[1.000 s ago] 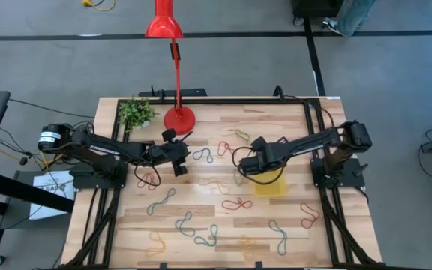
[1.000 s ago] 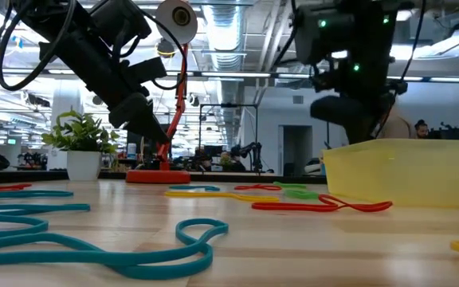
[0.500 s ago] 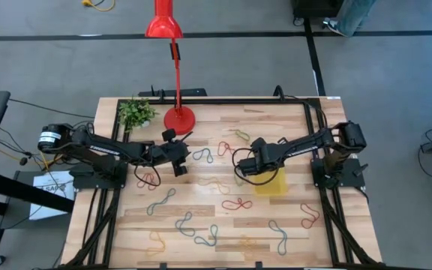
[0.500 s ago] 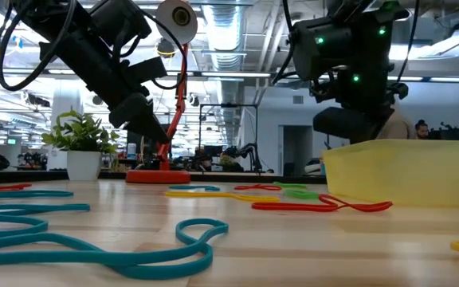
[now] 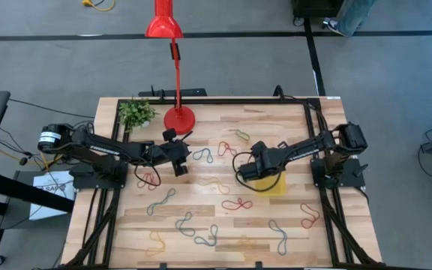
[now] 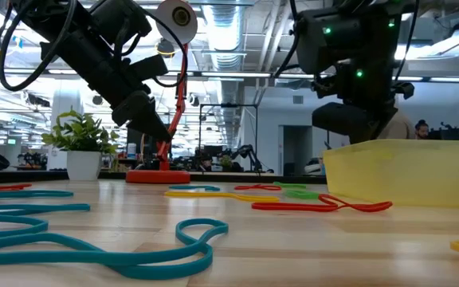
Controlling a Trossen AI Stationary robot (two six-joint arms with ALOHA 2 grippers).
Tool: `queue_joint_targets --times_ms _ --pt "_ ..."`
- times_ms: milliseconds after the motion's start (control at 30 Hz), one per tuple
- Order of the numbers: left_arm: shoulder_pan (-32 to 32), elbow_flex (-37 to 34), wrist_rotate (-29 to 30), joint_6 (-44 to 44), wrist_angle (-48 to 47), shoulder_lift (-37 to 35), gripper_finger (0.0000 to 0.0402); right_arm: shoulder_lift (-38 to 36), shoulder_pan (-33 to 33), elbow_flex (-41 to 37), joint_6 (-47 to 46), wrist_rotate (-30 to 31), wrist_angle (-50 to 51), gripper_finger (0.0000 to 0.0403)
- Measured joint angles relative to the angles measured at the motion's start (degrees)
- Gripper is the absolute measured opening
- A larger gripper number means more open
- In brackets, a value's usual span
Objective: Pick and place items into bin
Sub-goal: Put the yellow rubber band into the yellow bin
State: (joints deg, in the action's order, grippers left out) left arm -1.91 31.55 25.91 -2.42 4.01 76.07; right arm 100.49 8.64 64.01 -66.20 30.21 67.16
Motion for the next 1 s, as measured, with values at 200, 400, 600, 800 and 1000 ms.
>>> queue_joint_targets --times_ms 200,400,600,800,1000 --pt "0.0 0.0 0.0 0.0 0.0 0.0 0.0119 0.0 0.8 0.0 -0.3 -0.1 -1.0 0.0076" --pt "0.0 0.0 0.0 0.0 0.0 0.0 0.0119 0.1 -0.2 0.0 -0.4 1.5 -1.1 0.0076" --pt "0.0 0.0 0.0 0.0 0.0 0.0 0.0119 0.1 -1.0 0.0 -0.3 1.3 -2.1 0.0076" --pt "0.0 0.0 0.0 0.0 0.0 0.0 0.0119 0.1 -0.9 -2.0 -0.3 1.3 -4.3 0.0076" --pt "0.0 0.0 0.0 0.0 0.0 0.0 0.0119 0.1 -0.9 -3.7 -0.4 1.4 -5.5 0.0076"
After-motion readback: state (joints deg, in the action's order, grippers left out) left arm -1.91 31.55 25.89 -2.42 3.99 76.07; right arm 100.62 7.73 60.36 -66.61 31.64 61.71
